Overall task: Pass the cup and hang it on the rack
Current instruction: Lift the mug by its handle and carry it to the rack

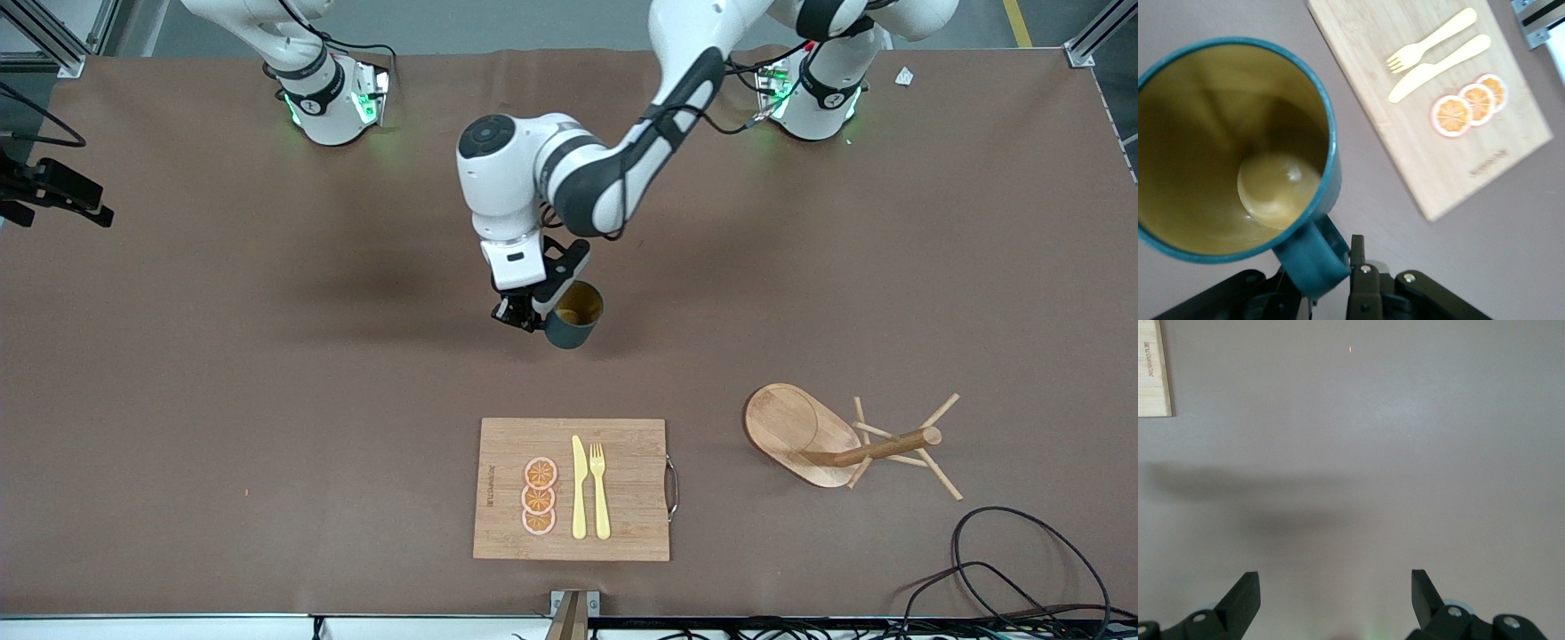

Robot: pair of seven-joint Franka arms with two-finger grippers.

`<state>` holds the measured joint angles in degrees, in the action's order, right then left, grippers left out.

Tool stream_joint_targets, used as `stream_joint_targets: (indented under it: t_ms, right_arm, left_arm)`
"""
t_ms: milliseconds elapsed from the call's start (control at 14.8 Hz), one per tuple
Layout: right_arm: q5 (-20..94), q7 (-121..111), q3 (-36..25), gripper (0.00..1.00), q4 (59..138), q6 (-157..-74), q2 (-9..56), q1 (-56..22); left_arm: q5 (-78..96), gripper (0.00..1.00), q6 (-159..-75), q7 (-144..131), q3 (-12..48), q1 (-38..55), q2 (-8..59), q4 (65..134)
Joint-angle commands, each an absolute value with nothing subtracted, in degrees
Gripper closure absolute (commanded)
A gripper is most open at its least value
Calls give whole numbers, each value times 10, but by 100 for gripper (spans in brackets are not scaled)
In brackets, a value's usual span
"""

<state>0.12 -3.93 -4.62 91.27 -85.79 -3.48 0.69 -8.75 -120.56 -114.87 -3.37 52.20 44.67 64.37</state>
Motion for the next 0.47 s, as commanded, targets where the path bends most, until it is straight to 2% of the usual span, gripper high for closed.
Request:
stream_joint_targets:
  t_ms: [0, 407]
  right_arm:
    - [0, -46, -47, 0, 931, -847, -65, 13]
    - [-6, -47, -55, 0, 927, -824, -78, 11]
  left_arm:
    - [28, 100, -1216, -1080, -28, 480, 385, 664]
    - [291, 100, -1203, -903, -26, 372, 318, 680]
